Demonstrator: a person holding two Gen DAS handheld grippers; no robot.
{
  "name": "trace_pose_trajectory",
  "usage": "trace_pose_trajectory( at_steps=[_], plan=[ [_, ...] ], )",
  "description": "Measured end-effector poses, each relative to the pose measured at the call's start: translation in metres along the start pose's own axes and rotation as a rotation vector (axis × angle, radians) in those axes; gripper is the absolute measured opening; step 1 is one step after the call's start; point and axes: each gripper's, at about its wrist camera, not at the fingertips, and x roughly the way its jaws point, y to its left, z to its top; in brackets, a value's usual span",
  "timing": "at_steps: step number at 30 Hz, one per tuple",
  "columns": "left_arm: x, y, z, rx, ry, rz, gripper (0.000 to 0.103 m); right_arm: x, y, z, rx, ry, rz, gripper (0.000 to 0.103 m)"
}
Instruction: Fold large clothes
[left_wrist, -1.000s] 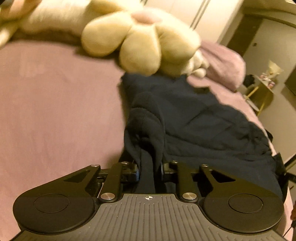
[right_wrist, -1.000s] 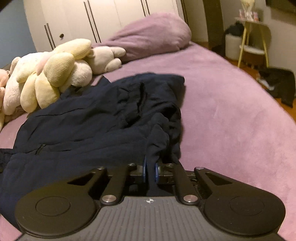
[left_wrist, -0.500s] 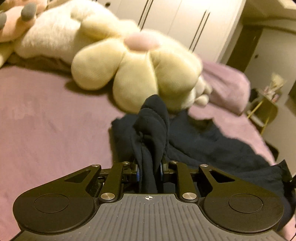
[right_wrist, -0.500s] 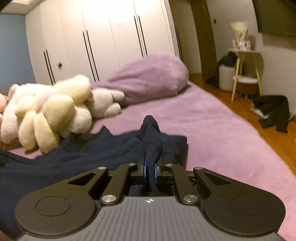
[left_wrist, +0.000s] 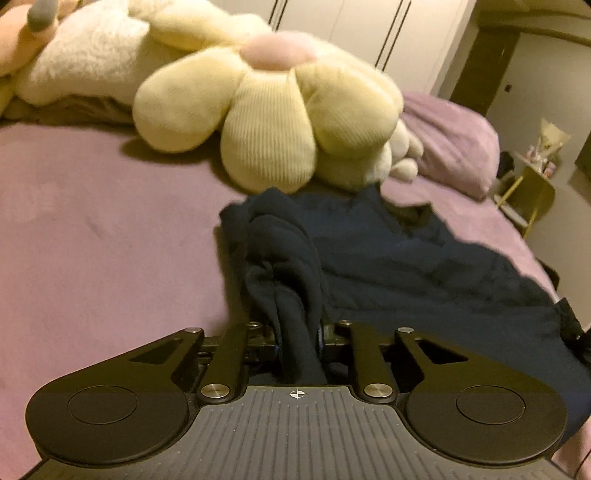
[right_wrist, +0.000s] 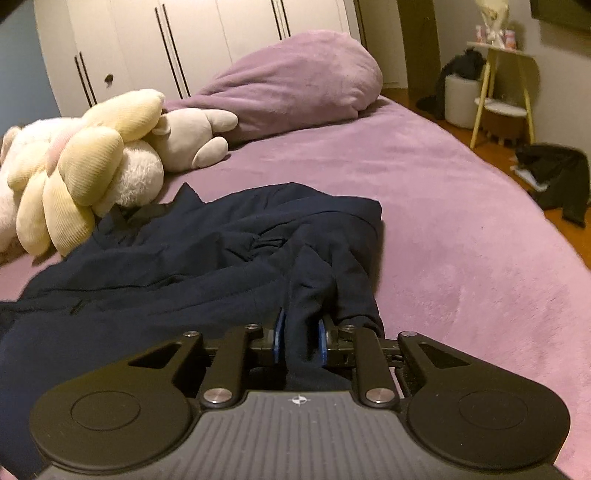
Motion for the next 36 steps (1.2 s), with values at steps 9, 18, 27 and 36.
trace_pose_trajectory(
  at_steps=[9,18,27,36],
  plan=[
    [0.037,-0.038,0.107,0.088,-0.244,0.092,0.019,-0.01,0.039,0.081,-0.025,-0.232,-0.068,0.008],
    [0.176,-0.056,0.075,0.18,-0.256,0.382,0.042,0.118,0.08,0.127,-0.077,-0.286,-0.318,0.011],
    [0.209,-0.013,0.059,-0.008,-0.189,0.279,0.068,0.189,0.042,0.089,0.023,-0.165,-0.275,0.019],
    [0.205,0.01,0.061,-0.182,-0.171,0.249,0.098,0.192,0.001,0.076,0.246,-0.201,-0.097,0.025]
  ],
)
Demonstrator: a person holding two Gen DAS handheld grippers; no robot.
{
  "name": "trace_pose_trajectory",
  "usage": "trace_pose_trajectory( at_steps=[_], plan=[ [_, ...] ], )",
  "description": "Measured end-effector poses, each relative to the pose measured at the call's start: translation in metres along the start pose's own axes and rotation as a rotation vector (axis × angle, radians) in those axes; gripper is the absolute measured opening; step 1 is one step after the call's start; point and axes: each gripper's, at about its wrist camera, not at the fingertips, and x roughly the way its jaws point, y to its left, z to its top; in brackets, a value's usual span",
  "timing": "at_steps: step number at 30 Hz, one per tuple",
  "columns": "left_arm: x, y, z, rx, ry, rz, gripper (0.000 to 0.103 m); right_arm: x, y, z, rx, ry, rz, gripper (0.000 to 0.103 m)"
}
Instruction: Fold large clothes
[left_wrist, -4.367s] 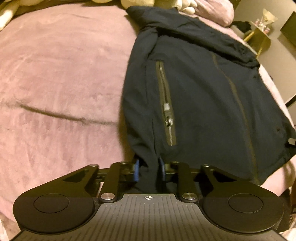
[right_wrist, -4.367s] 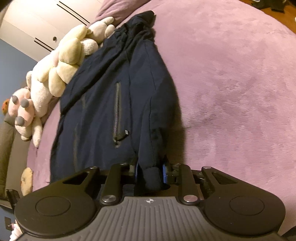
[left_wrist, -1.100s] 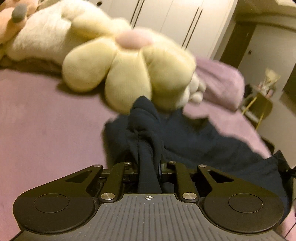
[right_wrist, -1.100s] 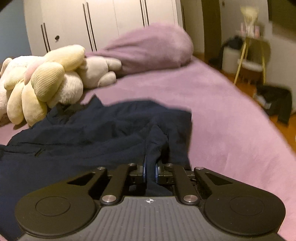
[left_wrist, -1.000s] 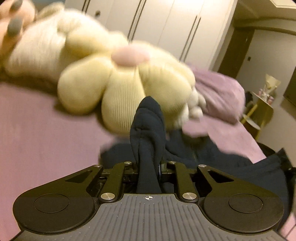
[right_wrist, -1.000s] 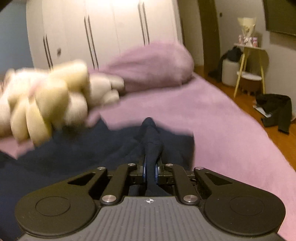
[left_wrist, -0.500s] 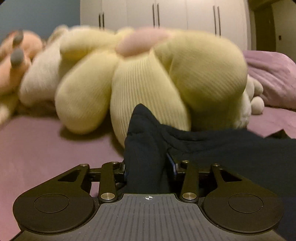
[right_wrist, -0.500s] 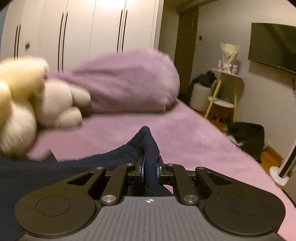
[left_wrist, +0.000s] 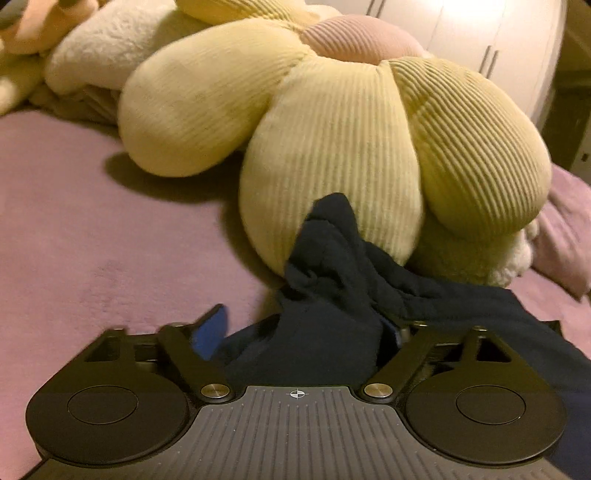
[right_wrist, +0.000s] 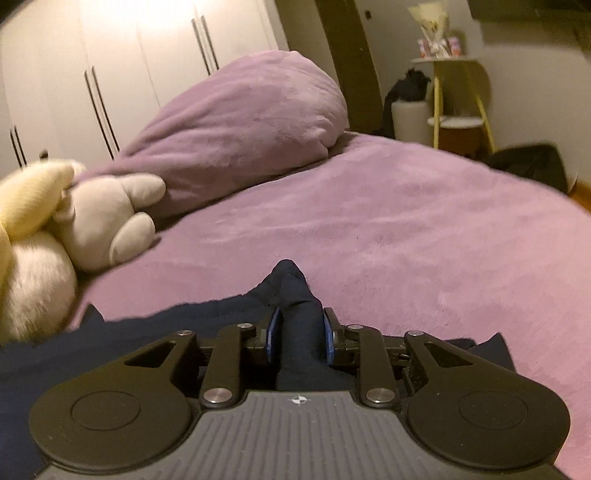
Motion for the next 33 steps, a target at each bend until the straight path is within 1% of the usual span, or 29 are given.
trace_pose_trajectory(
  at_steps=[1,2,4,5,6,7,8,9,11,12,13,14,16,17,18,20,22,23,24,25,26,27,28,30,31,32,33],
  plan=[
    [-0.006,0.003,0.002,-0.014,0.003,0.019,0.098,-0.002,-0.004,0.001,0.031,0.0,0.02,0.027],
    [-0.014,0.009,0.006,-0.04,0.019,0.01,0.098,-0.005,-0.011,0.002,0.073,-0.001,0.045,0.036],
    [-0.033,0.027,0.011,-0.084,0.071,-0.024,0.097,-0.013,-0.027,0.005,0.177,0.004,0.102,0.051],
    [-0.049,0.038,0.012,-0.08,0.096,-0.058,0.096,-0.018,-0.035,0.008,0.222,0.024,0.137,0.051],
    [-0.066,0.049,0.009,-0.059,0.117,-0.1,0.096,-0.027,-0.041,0.01,0.253,0.047,0.152,0.051],
    [-0.086,0.06,0.004,-0.029,0.135,-0.142,0.096,-0.041,-0.046,0.012,0.271,0.062,0.16,0.053],
    [-0.107,0.071,-0.005,0.002,0.146,-0.177,0.096,-0.061,-0.052,0.011,0.278,0.072,0.159,0.058],
    [-0.129,0.084,-0.016,0.023,0.151,-0.203,0.096,-0.083,-0.058,0.008,0.279,0.082,0.159,0.059],
    [-0.167,0.103,-0.041,0.038,0.195,-0.238,0.096,-0.138,-0.081,-0.01,0.295,0.068,0.227,0.061],
    [-0.182,0.111,-0.053,0.016,0.218,-0.254,0.096,-0.164,-0.094,-0.023,0.315,0.07,0.252,0.062],
    [-0.194,0.119,-0.065,-0.028,0.244,-0.281,0.095,-0.186,-0.108,-0.039,0.352,0.09,0.271,0.064],
    [-0.199,0.123,-0.072,-0.07,0.268,-0.301,0.095,-0.204,-0.123,-0.055,0.415,0.112,0.279,0.065],
    [-0.2,0.128,-0.085,-0.165,0.308,-0.331,0.093,-0.222,-0.15,-0.086,0.578,0.176,0.303,0.065],
    [-0.197,0.126,-0.088,-0.209,0.331,-0.338,0.091,-0.225,-0.158,-0.099,0.653,0.19,0.327,0.056],
    [-0.19,0.123,-0.09,-0.253,0.35,-0.355,0.091,-0.226,-0.162,-0.105,0.694,0.193,0.334,0.053],
    [-0.175,0.114,-0.087,-0.301,0.366,-0.381,0.09,-0.221,-0.163,-0.105,0.738,0.189,0.34,0.053],
    [-0.158,0.104,-0.083,-0.346,0.383,-0.369,0.09,-0.204,-0.158,-0.102,0.8,0.219,0.364,0.053],
    [-0.152,0.1,-0.082,-0.357,0.384,-0.358,0.09,-0.195,-0.155,-0.102,0.823,0.238,0.355,0.051],
    [-0.145,0.098,-0.082,-0.368,0.387,-0.343,0.086,-0.185,-0.153,-0.101,0.848,0.253,0.339,0.051],
    [-0.139,0.096,-0.082,-0.377,0.387,-0.331,0.081,-0.179,-0.15,-0.101,0.865,0.258,0.337,0.052],
    [-0.136,0.097,-0.082,-0.386,0.384,-0.322,0.078,-0.173,-0.148,-0.1,0.884,0.261,0.335,0.053],
    [-0.135,0.098,-0.083,-0.399,0.384,-0.317,0.072,-0.169,-0.146,-0.099,0.902,0.264,0.33,0.054],
    [-0.134,0.1,-0.082,-0.418,0.387,-0.314,0.063,-0.164,-0.142,-0.098,0.913,0.267,0.319,0.054],
    [-0.139,0.104,-0.081,-0.466,0.387,-0.336,0.046,-0.16,-0.136,-0.096,0.897,0.273,0.286,0.049],
    [-0.146,0.104,-0.079,-0.465,0.374,-0.348,0.043,-0.161,-0.134,-0.095,0.873,0.276,0.266,0.044],
    [-0.153,0.102,-0.076,-0.446,0.36,-0.353,0.041,-0.161,-0.131,-0.093,0.837,0.276,0.247,0.04],
    [-0.161,0.1,-0.071,-0.423,0.343,-0.363,0.039,-0.164,-0.127,-0.09,0.797,0.271,0.23,0.038]
  ],
)
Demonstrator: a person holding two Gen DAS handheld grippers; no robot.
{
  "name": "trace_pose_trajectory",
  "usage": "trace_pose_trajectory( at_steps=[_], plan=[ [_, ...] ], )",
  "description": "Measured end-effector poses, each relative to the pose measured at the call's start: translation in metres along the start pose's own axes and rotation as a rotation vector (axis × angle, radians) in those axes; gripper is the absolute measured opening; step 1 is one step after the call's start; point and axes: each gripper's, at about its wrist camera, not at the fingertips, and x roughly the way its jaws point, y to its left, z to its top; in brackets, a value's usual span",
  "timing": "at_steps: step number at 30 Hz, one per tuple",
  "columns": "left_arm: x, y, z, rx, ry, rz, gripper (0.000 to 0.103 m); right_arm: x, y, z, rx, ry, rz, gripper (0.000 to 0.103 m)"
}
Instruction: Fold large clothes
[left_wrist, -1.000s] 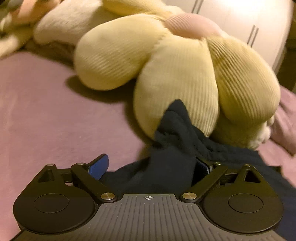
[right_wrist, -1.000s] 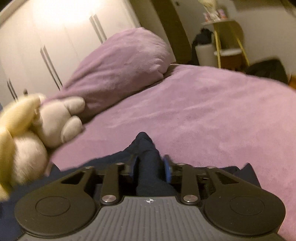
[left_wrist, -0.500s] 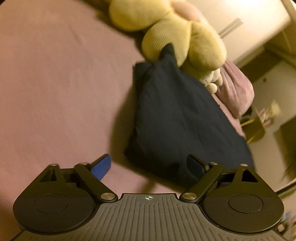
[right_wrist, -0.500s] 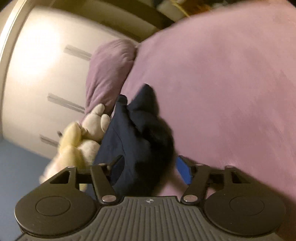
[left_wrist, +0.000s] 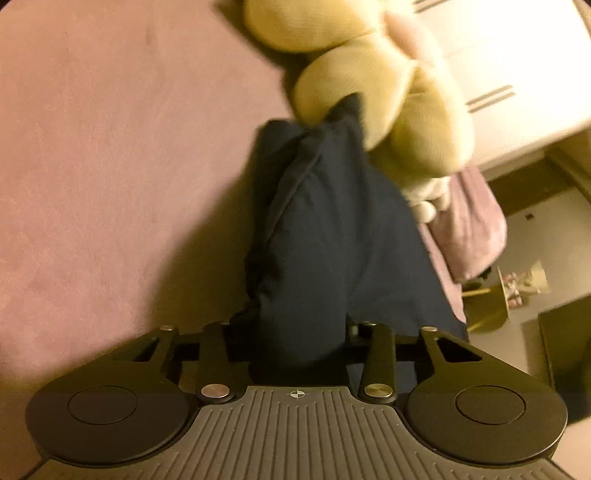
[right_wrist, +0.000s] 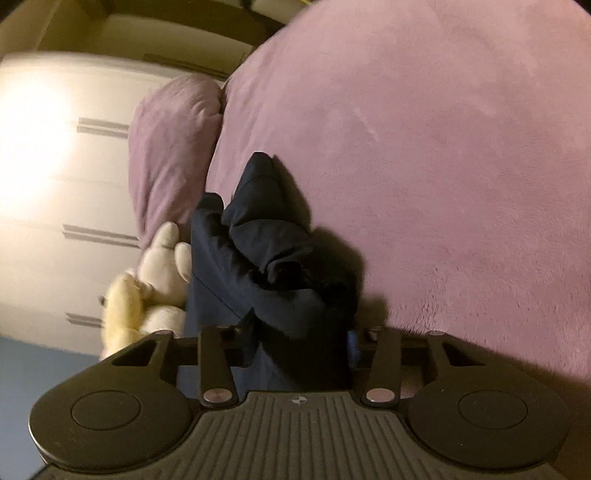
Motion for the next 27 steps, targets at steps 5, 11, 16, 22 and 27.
trace_pose_trajectory(
  at_steps=[5,11,16,22,27],
  plan=[
    [-0.046,-0.018,-0.007,0.071,-0.02,-0.062,0.036,-0.031,0.018,-0.009,-0.138,-0.04,-0.022,0.021],
    [-0.121,-0.002,-0.049,0.11,0.015,-0.065,0.036,-0.087,0.004,-0.023,-0.154,-0.023,0.014,0.019],
    [-0.166,0.038,-0.09,0.063,0.076,0.046,0.05,-0.158,-0.023,-0.065,-0.228,0.036,-0.034,0.02],
    [-0.192,0.029,-0.089,0.092,-0.086,0.341,0.067,-0.213,-0.02,-0.082,-0.434,-0.015,-0.177,0.042],
    [-0.148,-0.051,-0.097,0.423,-0.16,0.29,0.069,-0.205,0.047,-0.108,-0.811,-0.148,-0.224,0.064]
  ],
)
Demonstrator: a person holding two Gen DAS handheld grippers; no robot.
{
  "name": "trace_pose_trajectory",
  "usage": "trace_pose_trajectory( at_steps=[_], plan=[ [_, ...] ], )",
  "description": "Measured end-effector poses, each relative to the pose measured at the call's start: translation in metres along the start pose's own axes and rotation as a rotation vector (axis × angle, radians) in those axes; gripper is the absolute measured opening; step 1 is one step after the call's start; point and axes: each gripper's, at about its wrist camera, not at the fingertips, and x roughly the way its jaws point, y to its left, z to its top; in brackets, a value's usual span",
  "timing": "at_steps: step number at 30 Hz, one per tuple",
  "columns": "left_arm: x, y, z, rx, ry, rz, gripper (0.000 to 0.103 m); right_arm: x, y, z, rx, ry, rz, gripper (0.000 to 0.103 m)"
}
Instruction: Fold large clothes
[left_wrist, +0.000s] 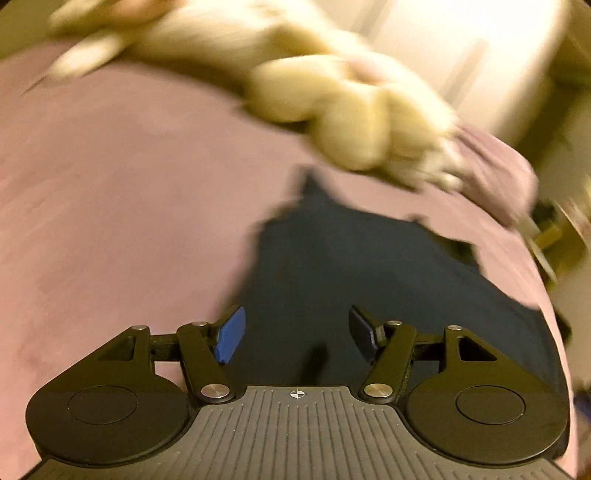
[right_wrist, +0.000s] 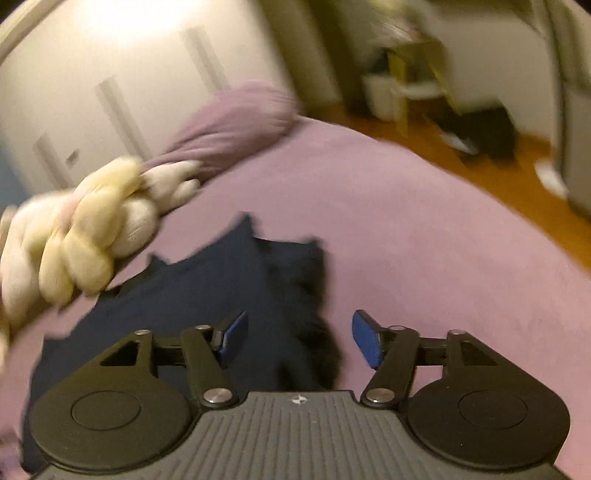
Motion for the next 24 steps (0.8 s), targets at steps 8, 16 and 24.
trace_pose_trajectory(
  at_steps=[8,16,24],
  plan=[
    [0.122,-0.114,0.011,0.383,-0.146,0.035,0.086,0.133,0.168,0.005,-0.341,0.098,0.177,0.045],
    [0.173,-0.089,-0.008,0.347,-0.154,0.113,0.096,0.221,0.181,-0.03,-0.356,0.067,0.205,0.041],
    [0.17,-0.054,0.04,0.32,-0.169,0.216,0.096,0.219,0.176,0.004,-0.384,0.051,0.183,0.046]
  ],
)
